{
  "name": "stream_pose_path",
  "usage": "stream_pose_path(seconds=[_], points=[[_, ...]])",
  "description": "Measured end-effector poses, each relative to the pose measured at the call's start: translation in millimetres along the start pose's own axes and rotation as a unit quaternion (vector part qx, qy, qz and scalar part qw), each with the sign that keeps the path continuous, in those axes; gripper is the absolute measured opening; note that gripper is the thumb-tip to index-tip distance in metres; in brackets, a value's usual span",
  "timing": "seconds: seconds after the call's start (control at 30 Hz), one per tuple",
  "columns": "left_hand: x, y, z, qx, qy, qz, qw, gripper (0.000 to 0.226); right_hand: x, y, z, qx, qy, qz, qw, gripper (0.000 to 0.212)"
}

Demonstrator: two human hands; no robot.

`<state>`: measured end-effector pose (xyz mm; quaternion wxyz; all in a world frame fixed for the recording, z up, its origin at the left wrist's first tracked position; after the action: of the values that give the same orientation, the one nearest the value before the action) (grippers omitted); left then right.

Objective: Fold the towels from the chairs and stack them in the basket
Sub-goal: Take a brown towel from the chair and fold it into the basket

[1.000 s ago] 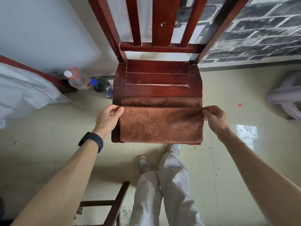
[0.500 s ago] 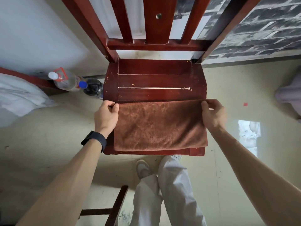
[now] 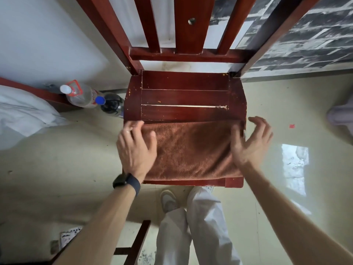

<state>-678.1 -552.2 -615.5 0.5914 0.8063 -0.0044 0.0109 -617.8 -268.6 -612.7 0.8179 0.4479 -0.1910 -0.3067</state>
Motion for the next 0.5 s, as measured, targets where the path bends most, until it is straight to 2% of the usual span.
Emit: stream_pose_path(seconds=[0.07,0.13,0.2,0.27,0.5], points=[[24.7,-15.0,-13.0,-0.029,-0.084,0.054,0.995,0.056,30.0,-7.7,13.9,0.059,0.111,0.04,0.991,0.048],[37.4,-33.3,-17.0,-0.052,-0.081,0.119,0.988,0.066,50.0,-25.2,11.7,0.135,0.176,0.115,0.968,0.057],[36.5,-47.3,-9.9,-0.06,-0.038,0.145,0.987,0.068,48.9,-38.3,-5.8,0.198,0.175,0.161,0.951,0.063],[34.0,-54.3,-0.1,-0.074,-0.034,0.144,0.986,0.068,41.8,-43.0,-22.4,0.224,0.163,0.181,0.944,0.066],[18.9,-53.2,6.8,-0.085,-0.094,0.141,0.982,0.073,24.3,-29.6,-21.3,0.179,0.127,0.14,0.965,0.063]])
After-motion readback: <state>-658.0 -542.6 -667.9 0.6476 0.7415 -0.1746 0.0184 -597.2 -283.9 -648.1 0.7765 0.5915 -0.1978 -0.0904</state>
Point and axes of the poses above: each hand's wrist, its own x-axis away from the middle knuckle, its own y-axis out of the back of the hand, z = x × y, the point moved 1 cm from there along -x, towards the middle knuckle, and after that the axes turned 2 degrees about x, right-handed, at the moved point
